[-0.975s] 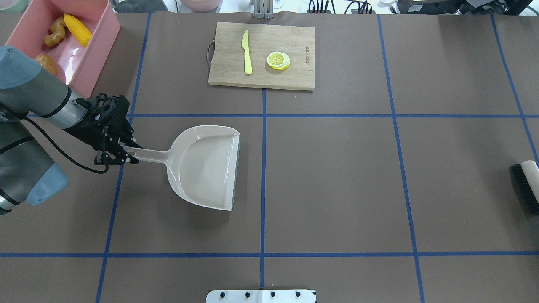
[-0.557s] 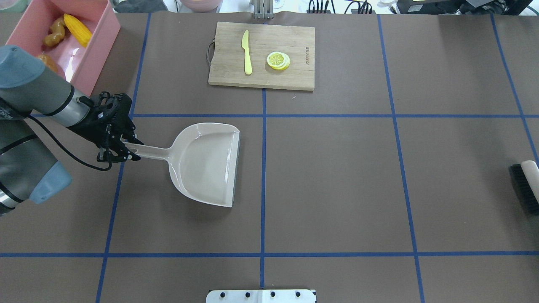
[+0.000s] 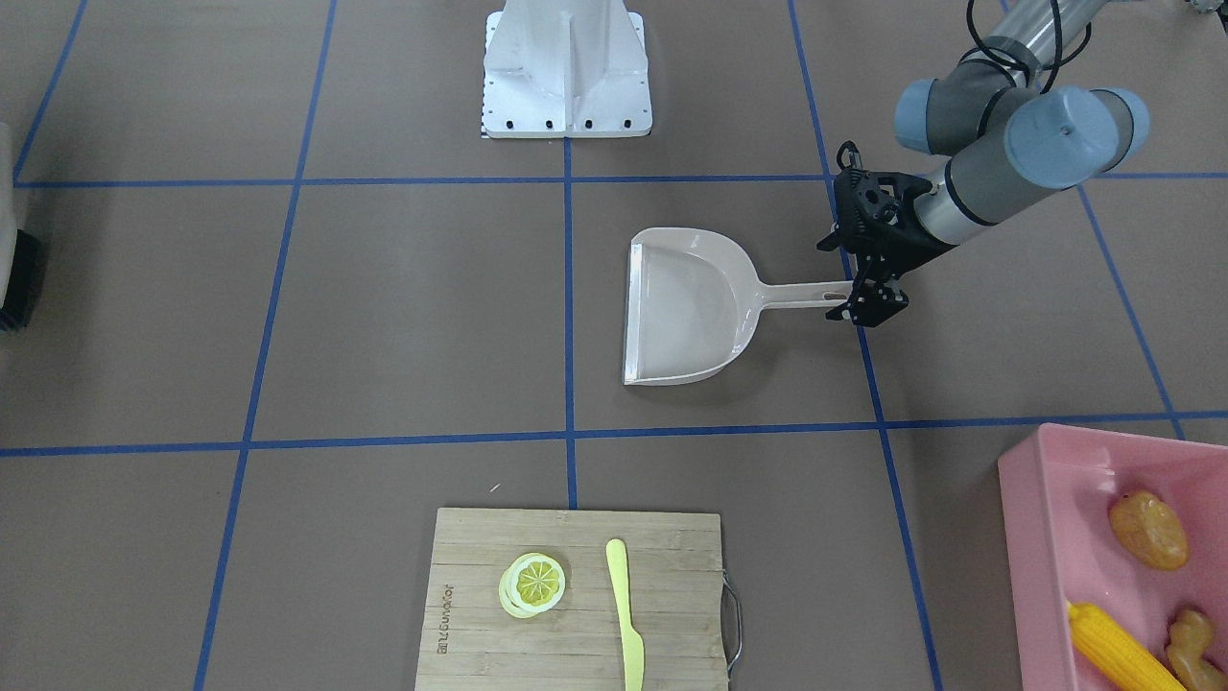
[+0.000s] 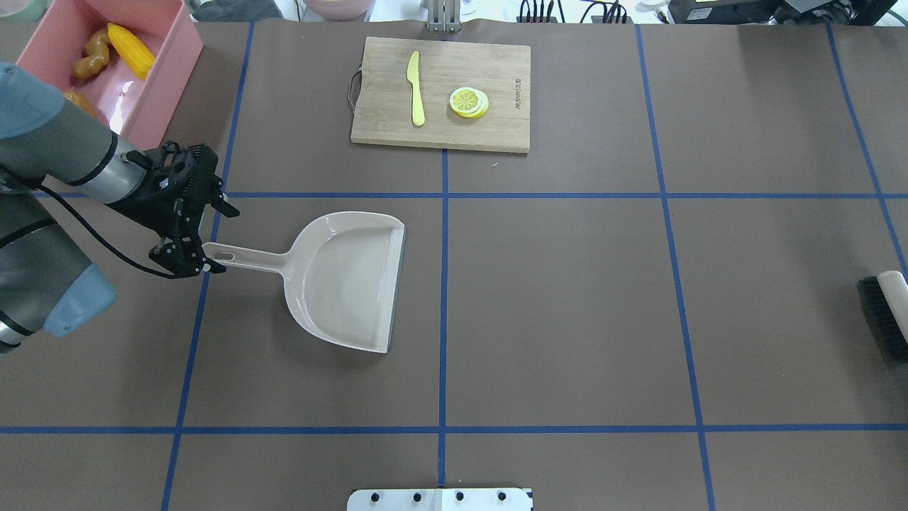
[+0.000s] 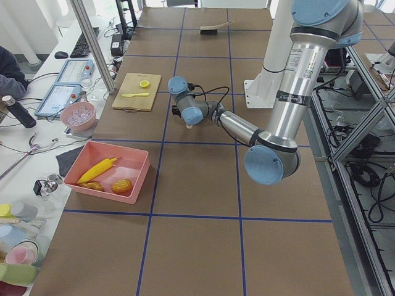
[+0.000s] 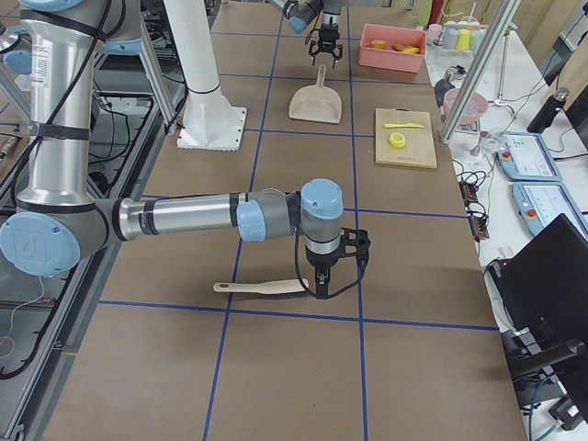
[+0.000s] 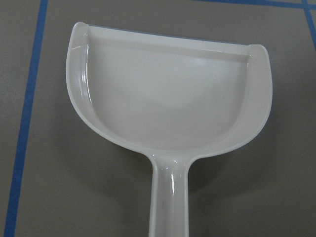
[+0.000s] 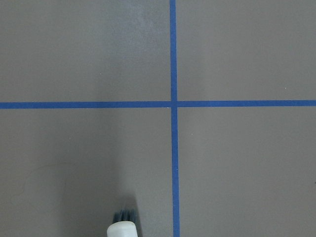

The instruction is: Sweep and dump trash into bin

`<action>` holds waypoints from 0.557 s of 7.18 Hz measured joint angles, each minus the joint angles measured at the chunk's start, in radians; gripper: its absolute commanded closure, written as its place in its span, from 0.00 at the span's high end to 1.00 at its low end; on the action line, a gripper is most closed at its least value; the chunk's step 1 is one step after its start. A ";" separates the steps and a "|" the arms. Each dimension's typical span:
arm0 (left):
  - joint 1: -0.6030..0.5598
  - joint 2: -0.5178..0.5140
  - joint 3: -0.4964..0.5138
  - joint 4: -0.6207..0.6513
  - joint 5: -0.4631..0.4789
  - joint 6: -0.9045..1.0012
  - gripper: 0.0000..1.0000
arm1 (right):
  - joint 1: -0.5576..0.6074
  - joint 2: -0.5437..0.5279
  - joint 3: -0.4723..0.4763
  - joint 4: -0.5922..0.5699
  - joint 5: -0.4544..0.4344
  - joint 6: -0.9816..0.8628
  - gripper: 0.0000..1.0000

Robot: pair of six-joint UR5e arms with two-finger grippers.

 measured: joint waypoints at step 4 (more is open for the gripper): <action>-0.146 0.103 -0.084 0.042 0.147 -0.265 0.99 | 0.000 -0.001 -0.004 -0.001 0.006 0.005 1.00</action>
